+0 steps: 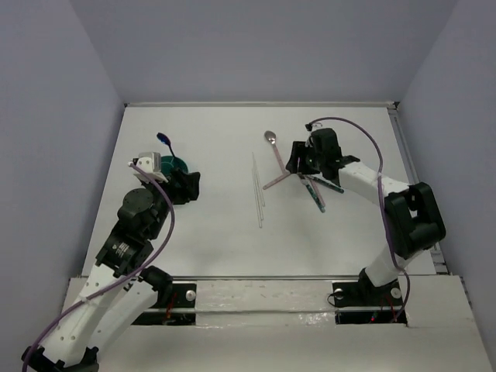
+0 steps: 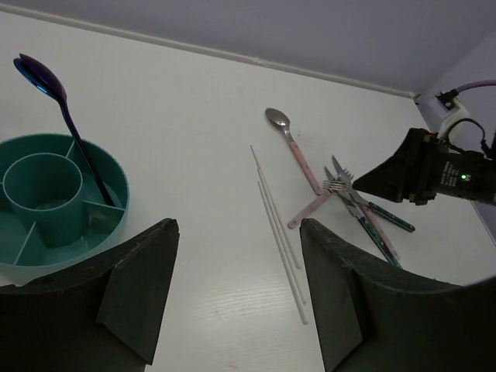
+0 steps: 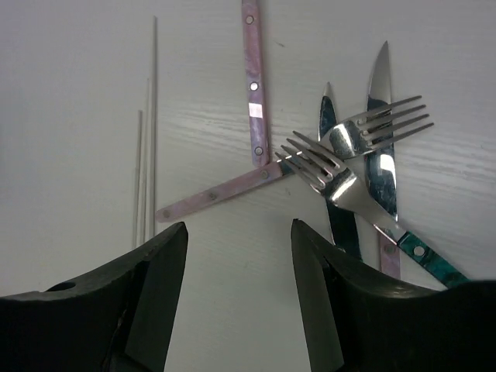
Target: Sort the eating utensils into containers
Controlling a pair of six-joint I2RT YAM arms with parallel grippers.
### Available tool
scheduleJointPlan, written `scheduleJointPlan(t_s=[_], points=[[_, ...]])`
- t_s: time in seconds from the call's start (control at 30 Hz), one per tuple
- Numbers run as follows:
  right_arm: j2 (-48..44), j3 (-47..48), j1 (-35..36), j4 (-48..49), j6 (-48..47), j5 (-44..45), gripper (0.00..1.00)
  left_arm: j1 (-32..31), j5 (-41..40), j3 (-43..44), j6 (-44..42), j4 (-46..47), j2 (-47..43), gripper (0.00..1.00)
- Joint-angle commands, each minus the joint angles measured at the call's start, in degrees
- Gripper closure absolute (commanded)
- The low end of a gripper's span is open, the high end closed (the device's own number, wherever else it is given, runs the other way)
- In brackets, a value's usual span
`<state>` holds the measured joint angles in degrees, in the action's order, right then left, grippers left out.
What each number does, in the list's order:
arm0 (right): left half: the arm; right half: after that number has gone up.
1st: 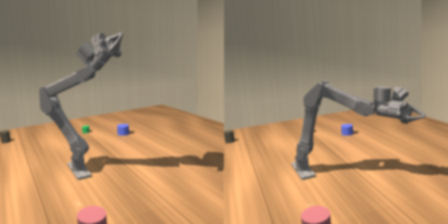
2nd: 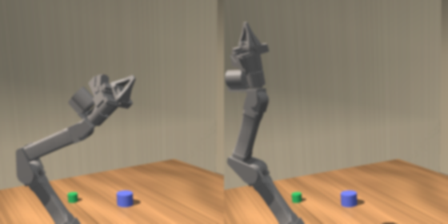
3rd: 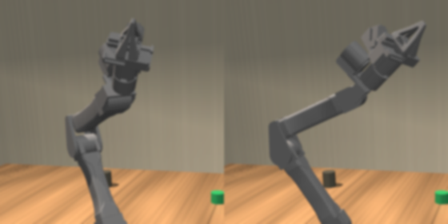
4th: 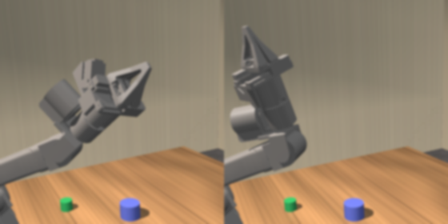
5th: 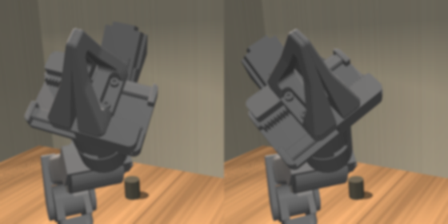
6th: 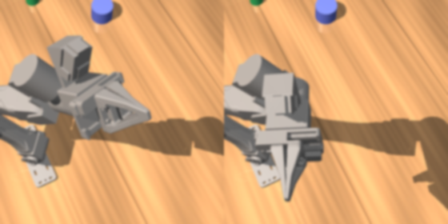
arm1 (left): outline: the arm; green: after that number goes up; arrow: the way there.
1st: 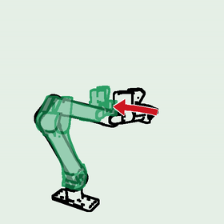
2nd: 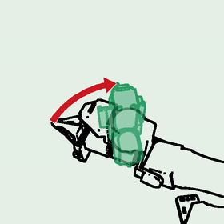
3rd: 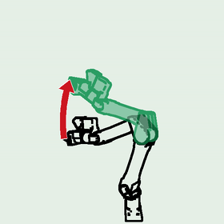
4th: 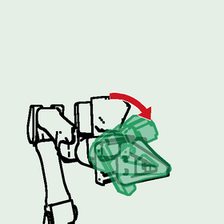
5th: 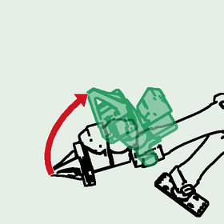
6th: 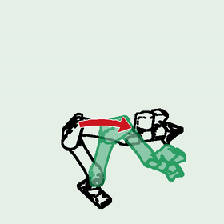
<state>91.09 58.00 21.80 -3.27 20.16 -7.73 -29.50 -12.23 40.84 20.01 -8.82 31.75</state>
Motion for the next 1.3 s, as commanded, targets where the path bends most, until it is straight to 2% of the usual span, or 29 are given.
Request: scheduleJointPlan(t_s=[0.0, 0.17, 0.37, 0.57, 0.7, 0.8, 0.9, 0.93, 1.0, 1.13, 1.27], points=[[7.6, 11.4, 0.8, -7.4, -4.9, 5.2, 0.38, 2.1, 3.1, 0.3, -0.8, 2.8, -2.1, 0.36], [16.4, 21.4, 2.0, -13.6, -7.4, 7.0, 0.38, 4.3, 8.3, 0.0, -1.0, 3.3, -1.6, 0.36], [26.1, 33.0, 3.2, -18.9, -9.4, 9.7, 0.40, 4.8, 9.9, 0.0, -1.1, 3.5, -2.0, 0.36], [33.4, 39.3, 4.2, -22.6, -10.6, 10.4, 0.50, 4.8, 9.9, -0.1, -1.2, 3.5, -2.7, 0.36], [35.9, 40.2, 4.7, -21.6, -10.7, 11.2, 0.69, 5.3, 10.2, -0.1, -1.0, 3.6, -2.1, 0.36], [37.7, 42.4, 4.7, -21.0, -10.6, 12.1, 0.69, 5.8, 10.7, -0.1, -0.9, 3.9, -1.3, 0.36], [38.5, 43.3, 4.7, -20.8, -10.8, 11.6, 0.70, 5.9, 11.3, -0.2, -0.7, 3.9, -0.5, 0.36], [38.6, 43.3, 4.7, -20.6, -11.3, 11.2, 0.85, 6.5, 11.3, -0.2, -0.7, 4.0, -0.1, 0.36], [38.6, 43.7, 4.7, -19.6, -11.4, 11.4, 1.00, 7.1, 12.0, -0.5, -0.1, 4.7, 0.7, 0.36], [35.6, 43.3, 4.7, -11.9, -12.5, 10.0, 1.00, 8.1, 15.4, -0.1, 1.2, 5.7, 3.2, 0.37], [30.1, 43.9, 4.7, -5.4, -12.2, 4.4, 1.00, 8.1, 17.1, 1.1, 4.1, 7.9, 4.3, 0.39]])
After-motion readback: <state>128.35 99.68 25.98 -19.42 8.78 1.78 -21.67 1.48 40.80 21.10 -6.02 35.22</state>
